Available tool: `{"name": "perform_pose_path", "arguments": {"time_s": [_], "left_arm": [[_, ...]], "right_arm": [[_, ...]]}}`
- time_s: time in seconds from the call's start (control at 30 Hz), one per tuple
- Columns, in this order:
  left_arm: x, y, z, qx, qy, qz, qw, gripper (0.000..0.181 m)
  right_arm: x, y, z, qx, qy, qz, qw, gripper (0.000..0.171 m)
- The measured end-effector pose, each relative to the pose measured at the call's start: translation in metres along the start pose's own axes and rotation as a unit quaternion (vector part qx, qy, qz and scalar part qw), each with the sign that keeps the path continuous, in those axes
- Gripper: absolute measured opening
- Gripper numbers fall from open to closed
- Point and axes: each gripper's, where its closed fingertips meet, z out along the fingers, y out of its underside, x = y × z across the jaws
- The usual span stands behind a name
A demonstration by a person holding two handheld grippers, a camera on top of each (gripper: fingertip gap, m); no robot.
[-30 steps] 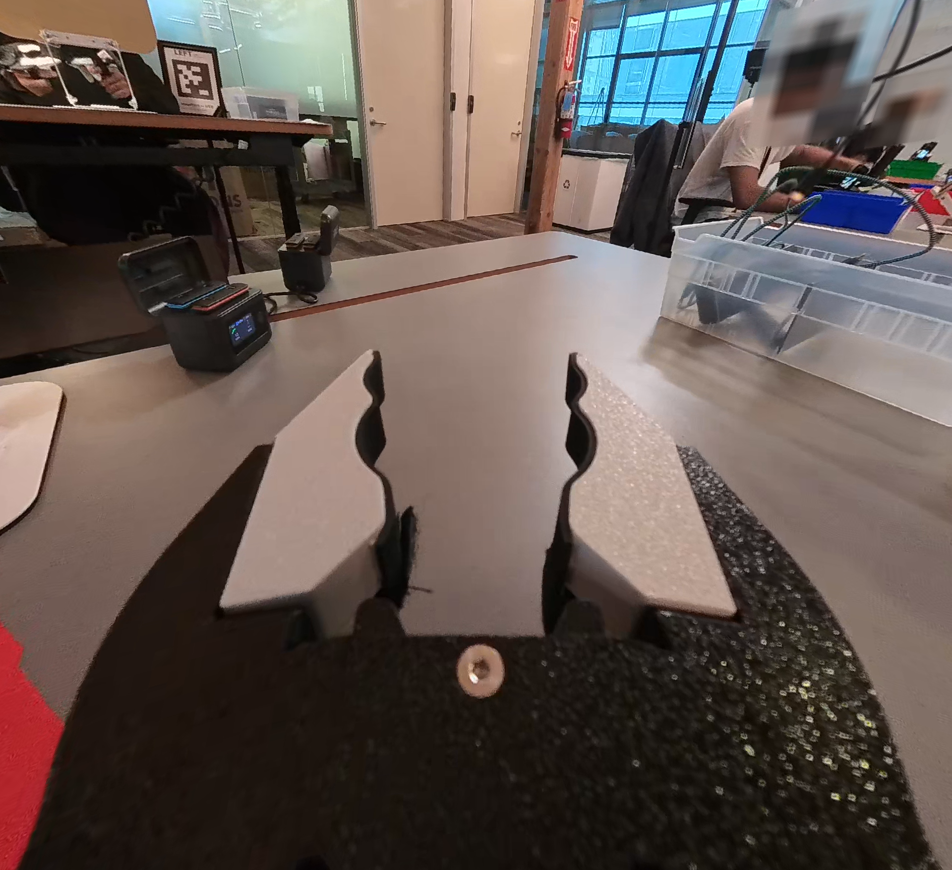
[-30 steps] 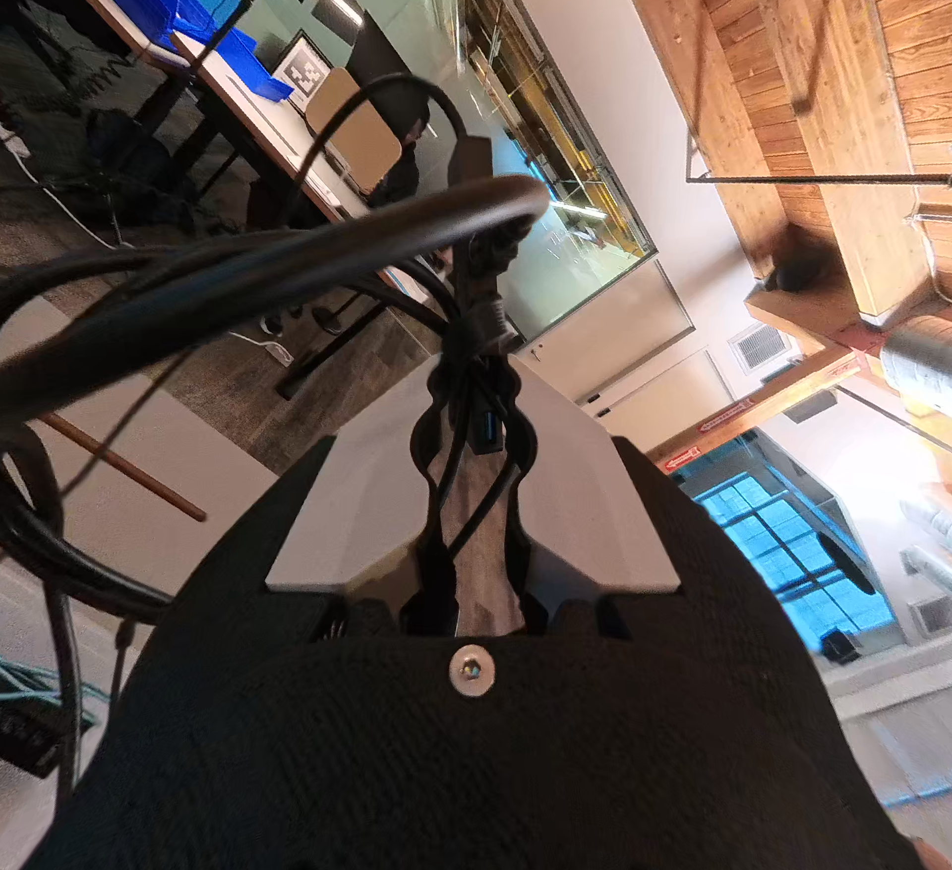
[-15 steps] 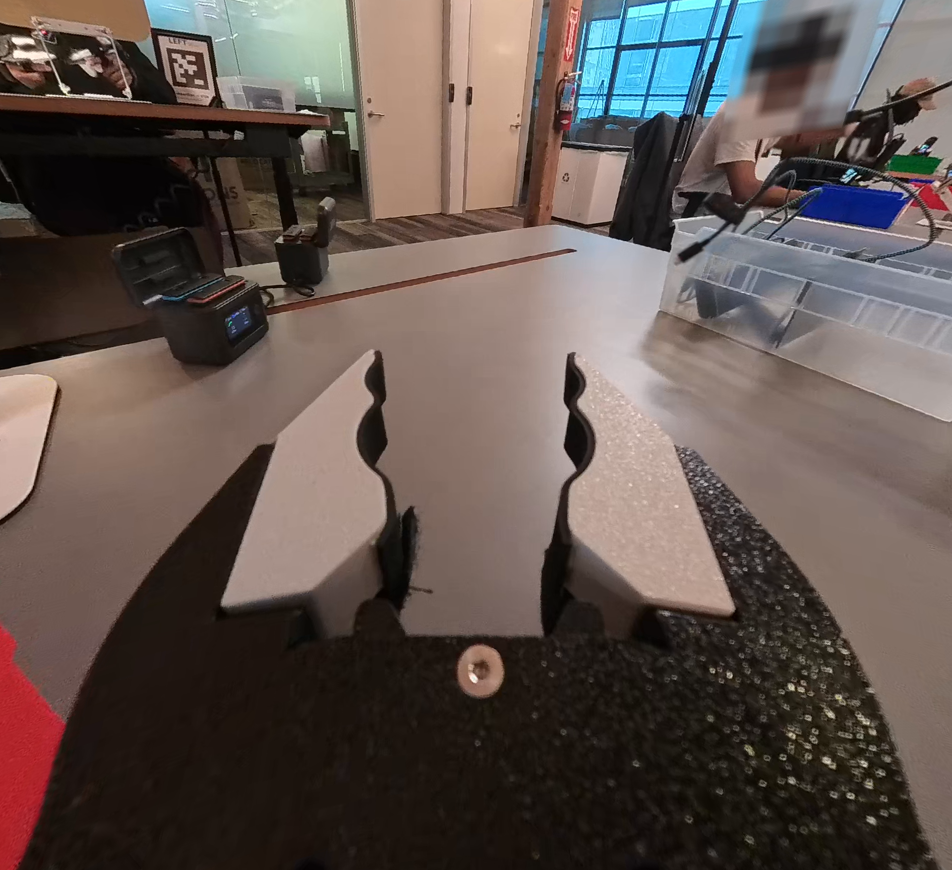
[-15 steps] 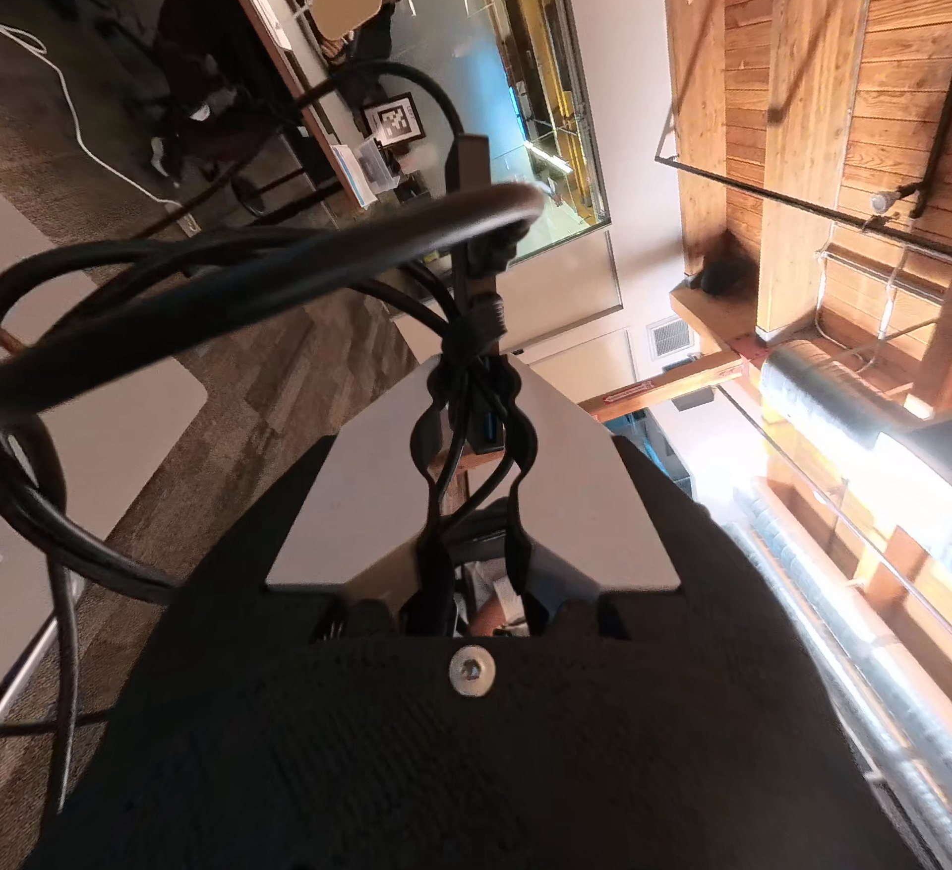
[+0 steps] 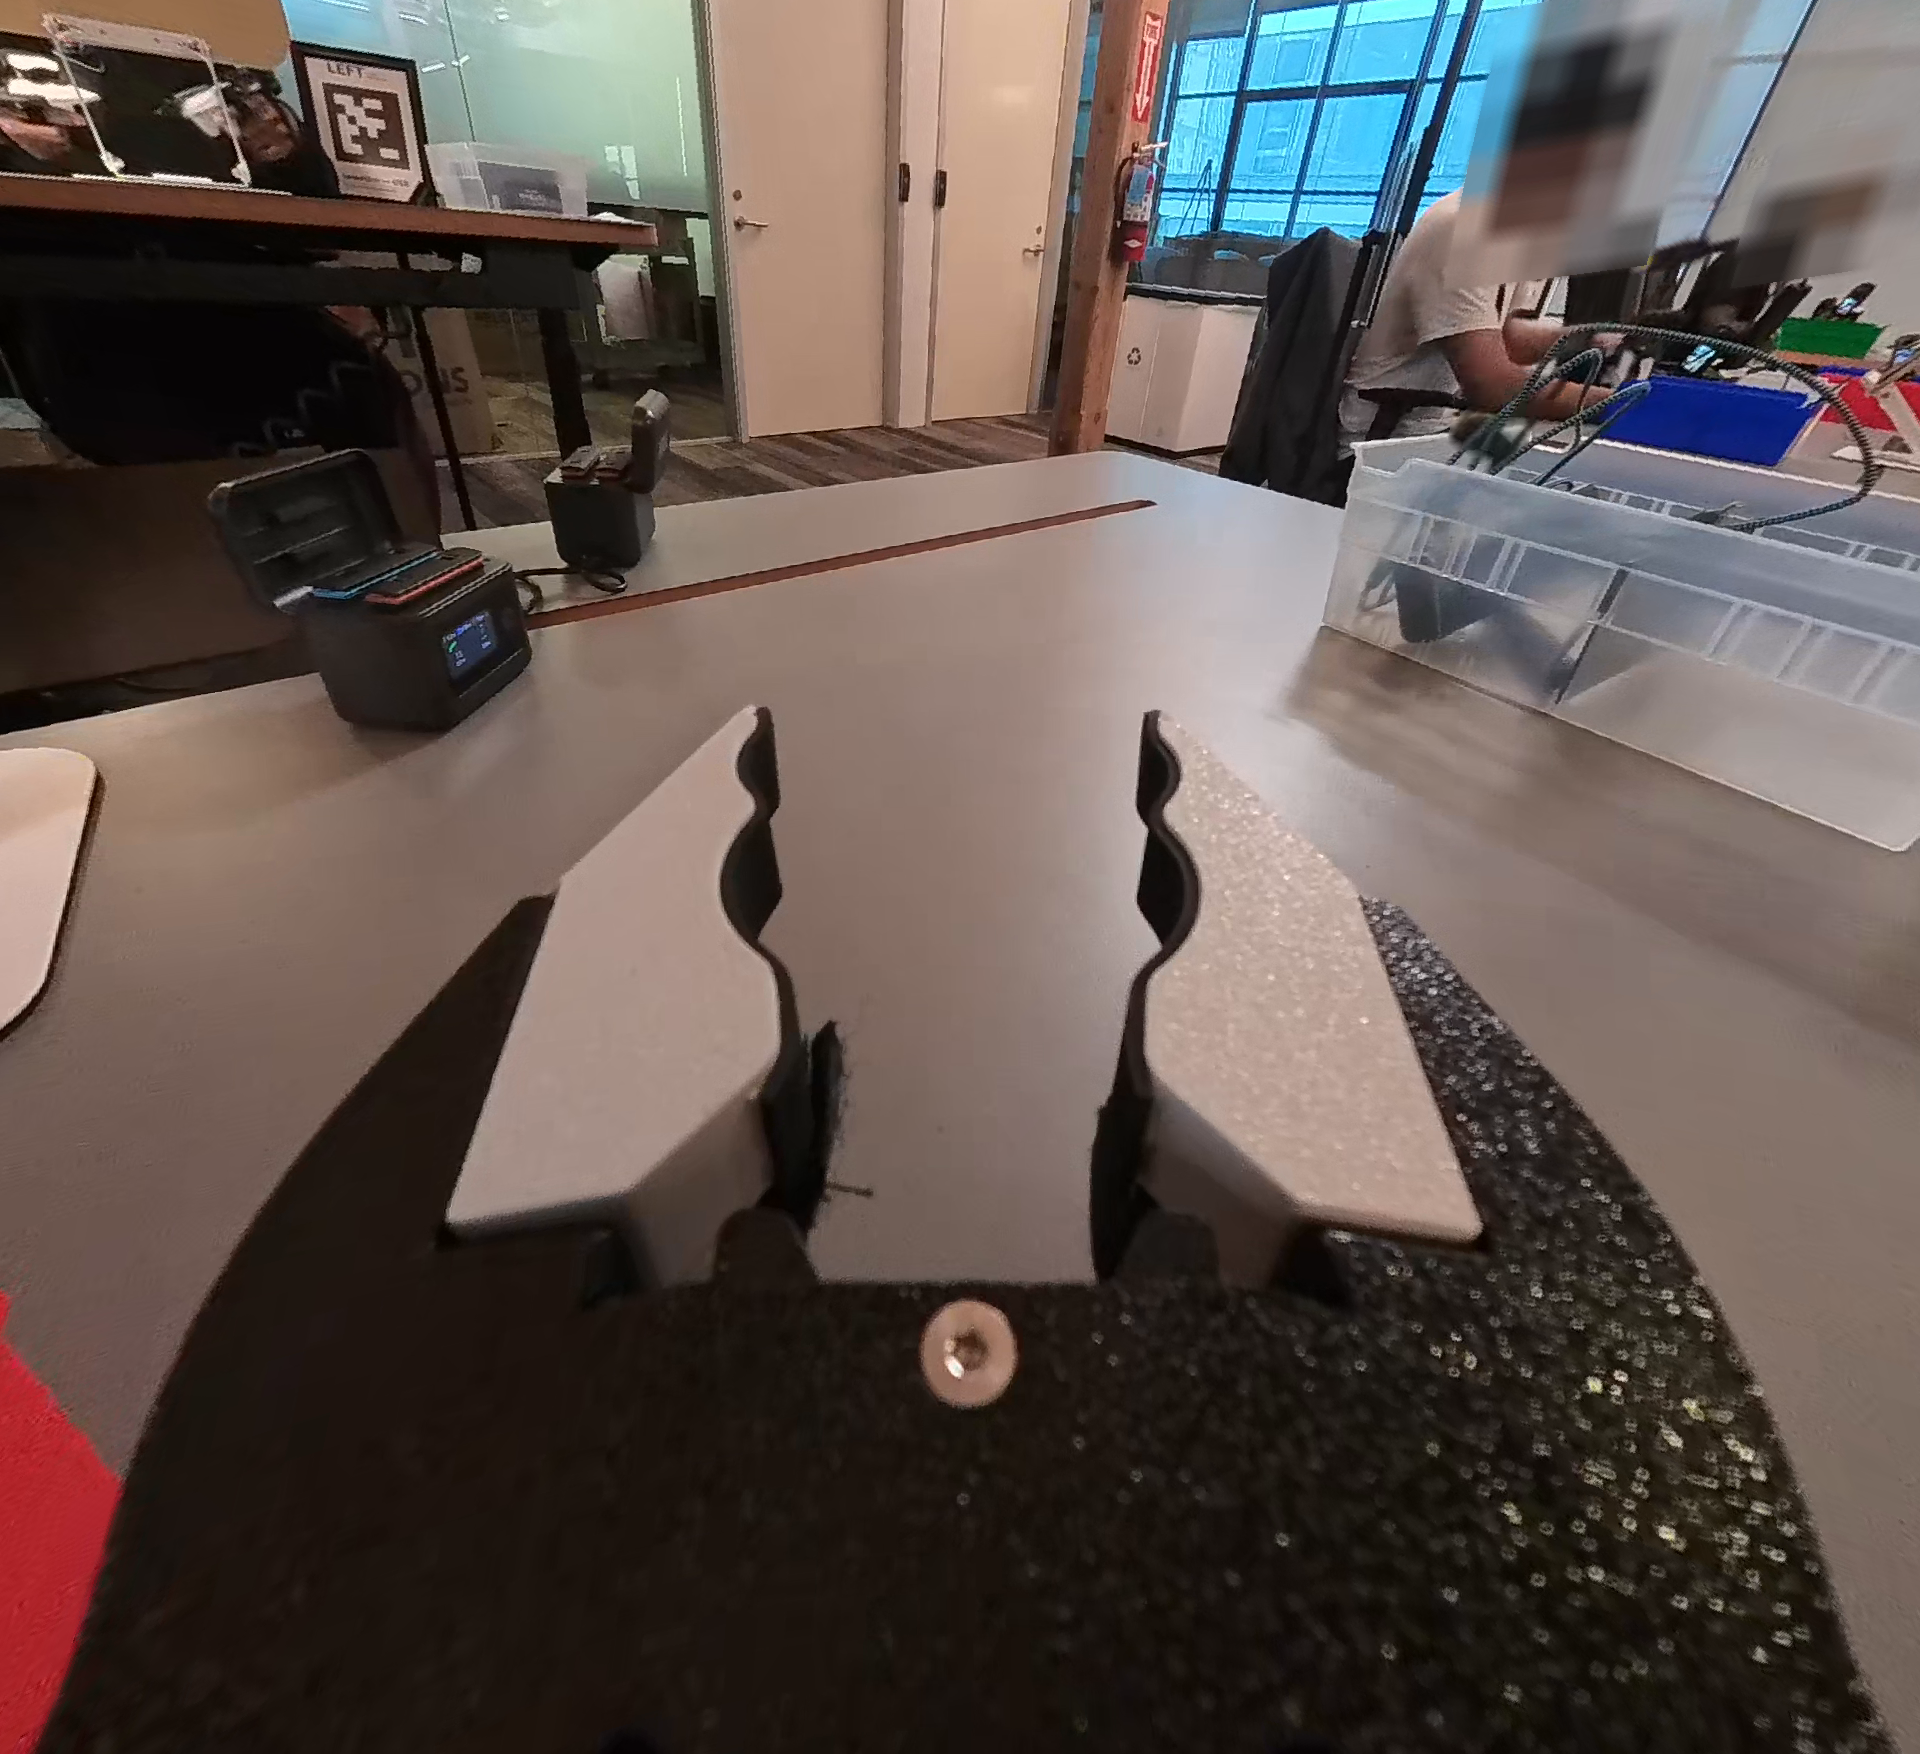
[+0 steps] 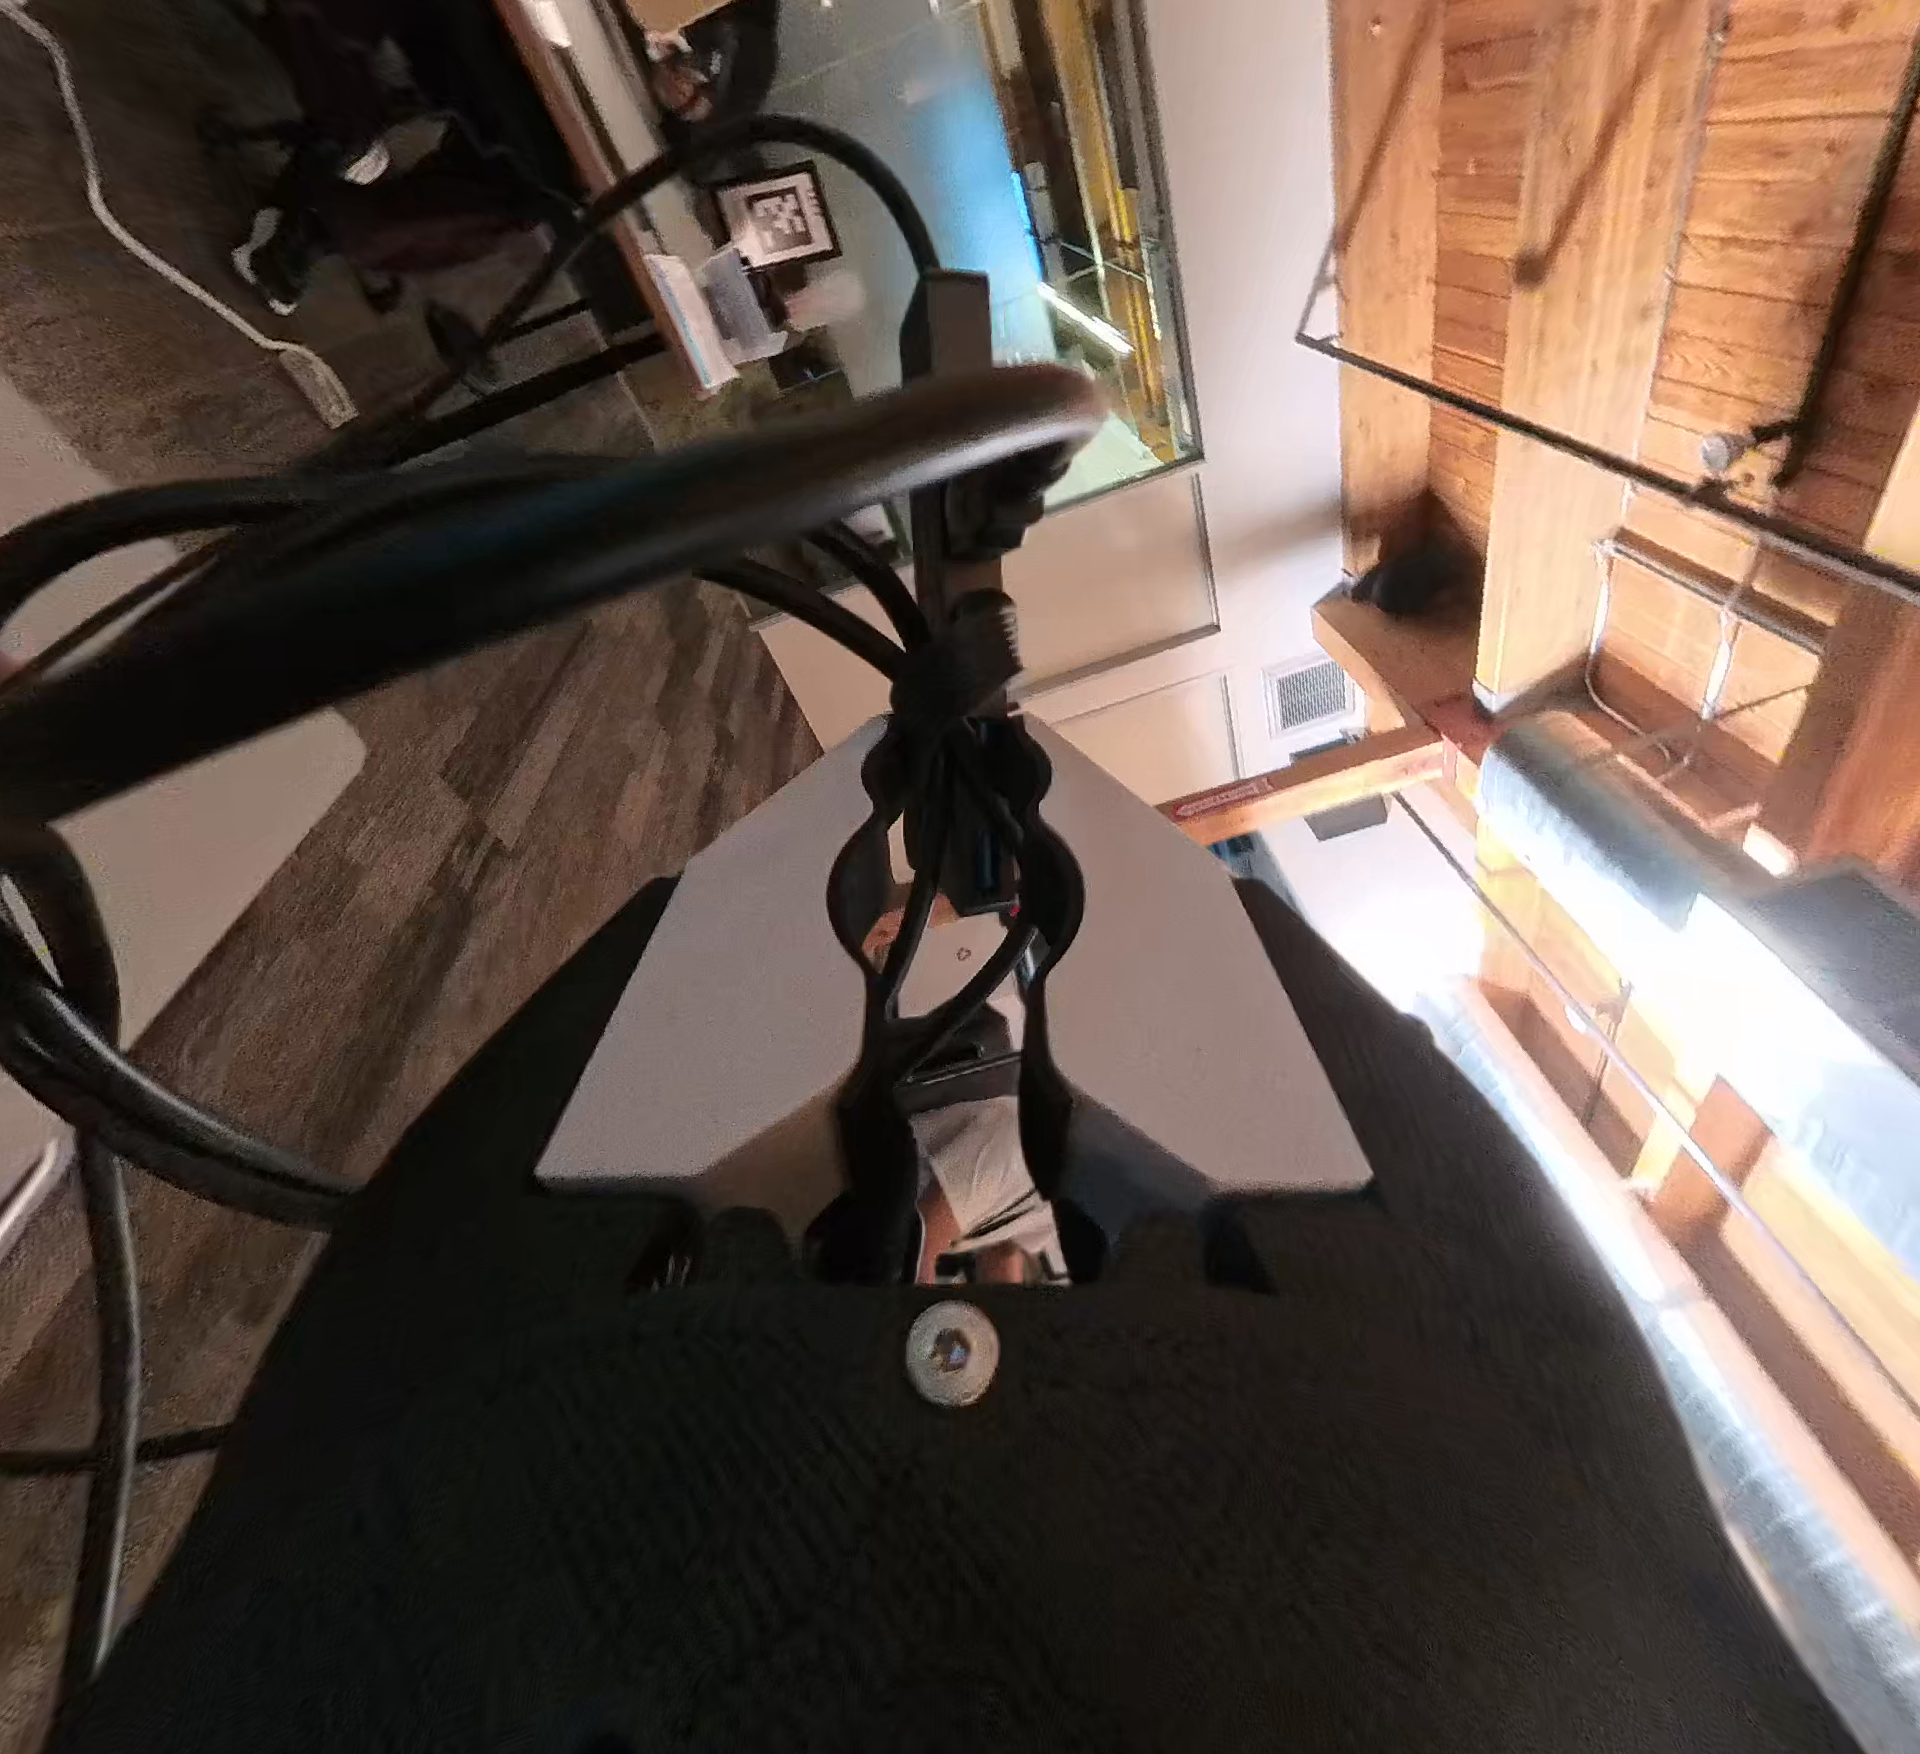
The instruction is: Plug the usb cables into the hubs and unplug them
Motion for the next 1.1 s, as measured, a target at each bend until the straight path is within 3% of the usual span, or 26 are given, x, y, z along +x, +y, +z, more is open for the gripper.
{"name": "perform_pose_path", "arguments": {"time_s": [0.33, 0.6, 0.7, 0.83, 1.0, 1.1], "left_arm": [[-0.001, -0.001, -0.001, 0.004, 0.0, -0.007, 1.0, 0.068], [-0.001, -0.001, -0.001, 0.005, 0.001, -0.01, 1.0, 0.067], [-0.001, -0.001, -0.001, 0.006, 0.001, -0.012, 1.0, 0.067], [-0.001, -0.002, -0.001, 0.007, 0.003, -0.016, 1.0, 0.067], [0.0, -0.001, 0.0, 0.005, 0.003, -0.014, 1.0, 0.067], [0.0, -0.001, -0.001, 0.006, 0.002, -0.015, 1.0, 0.067]], "right_arm": [[-0.144, -0.008, 0.021, 0.058, -0.061, -0.074, 0.994, 0.017], [-0.216, -0.026, 0.012, 0.147, -0.087, 0.033, 0.985, 0.017], [-0.255, -0.009, 0.016, 0.124, -0.129, 0.008, 0.984, 0.017], [-0.321, 0.029, 0.019, 0.059, -0.203, -0.105, 0.972, 0.017], [-0.402, 0.072, 0.008, -0.021, -0.352, -0.198, 0.915, 0.017], [-0.434, 0.086, 0.001, -0.063, -0.431, -0.18, 0.882, 0.017]]}}
